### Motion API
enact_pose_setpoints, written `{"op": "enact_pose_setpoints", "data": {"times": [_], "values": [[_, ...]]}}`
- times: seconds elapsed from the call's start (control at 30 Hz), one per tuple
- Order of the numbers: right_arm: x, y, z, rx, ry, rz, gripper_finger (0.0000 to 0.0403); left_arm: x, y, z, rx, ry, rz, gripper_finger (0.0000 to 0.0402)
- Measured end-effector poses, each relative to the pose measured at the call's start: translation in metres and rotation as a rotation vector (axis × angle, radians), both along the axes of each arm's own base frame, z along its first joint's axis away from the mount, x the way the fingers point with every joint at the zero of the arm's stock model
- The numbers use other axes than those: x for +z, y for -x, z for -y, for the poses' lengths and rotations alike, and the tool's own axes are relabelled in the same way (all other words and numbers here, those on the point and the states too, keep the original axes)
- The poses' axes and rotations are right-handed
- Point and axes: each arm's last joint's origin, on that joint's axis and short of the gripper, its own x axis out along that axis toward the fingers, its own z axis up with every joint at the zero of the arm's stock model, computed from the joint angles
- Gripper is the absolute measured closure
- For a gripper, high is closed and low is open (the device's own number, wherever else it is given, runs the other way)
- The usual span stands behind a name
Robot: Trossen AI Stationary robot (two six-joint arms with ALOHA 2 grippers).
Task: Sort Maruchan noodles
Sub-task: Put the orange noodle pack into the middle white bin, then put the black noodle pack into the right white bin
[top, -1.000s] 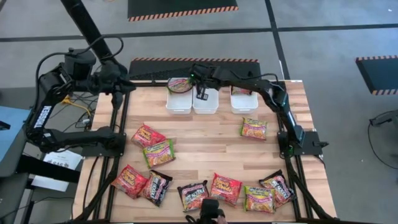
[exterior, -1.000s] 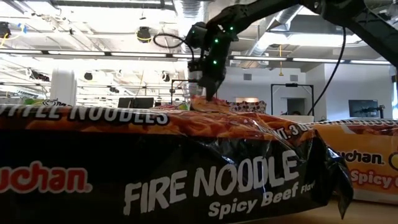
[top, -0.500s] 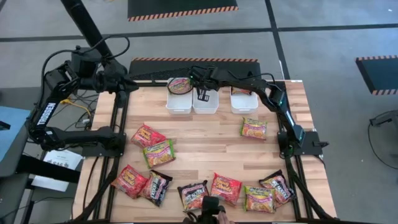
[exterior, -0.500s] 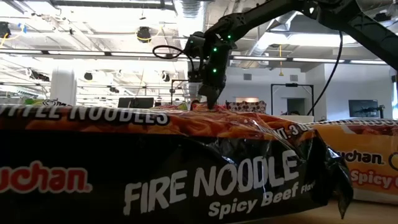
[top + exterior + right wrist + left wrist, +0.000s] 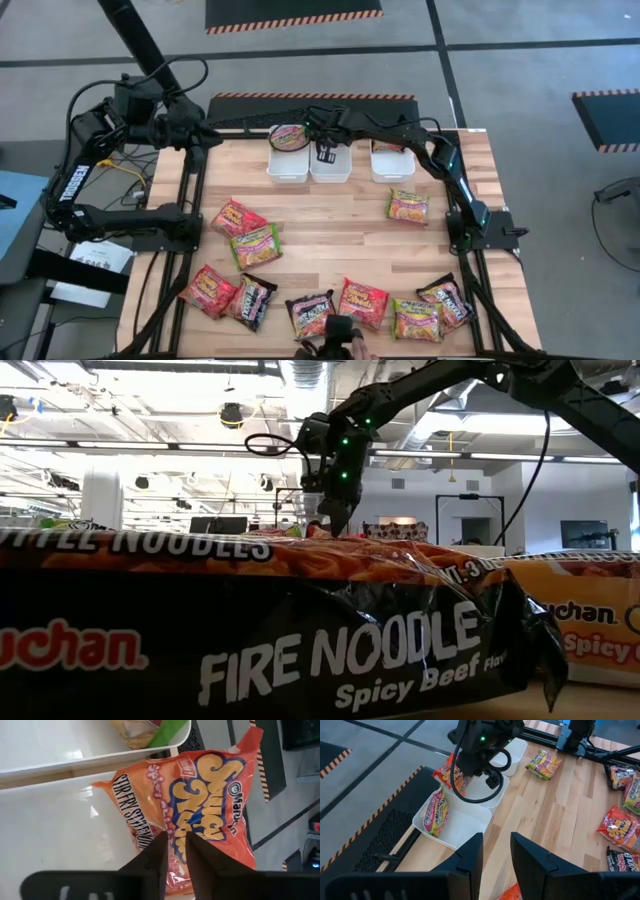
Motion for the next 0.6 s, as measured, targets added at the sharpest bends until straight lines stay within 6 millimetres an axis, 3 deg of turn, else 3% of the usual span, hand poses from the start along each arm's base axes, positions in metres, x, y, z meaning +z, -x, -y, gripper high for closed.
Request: {"op": "enact_pose_setpoints", "data": {"times": [0.33, 0.6], "values": [[0.004, 0.001, -0.005, -0.029, -0.017, -0.018, 0.0255, 0.000, 0.000, 0.000, 0.000, 0.000, 0.000, 0.0315], [0.021, -0.001, -0.009, -0.039, -0.014, 0.011, 0.0250, 0.000, 0.000, 0.000, 0.006, 0.009, 0.004, 0.0315]]}}
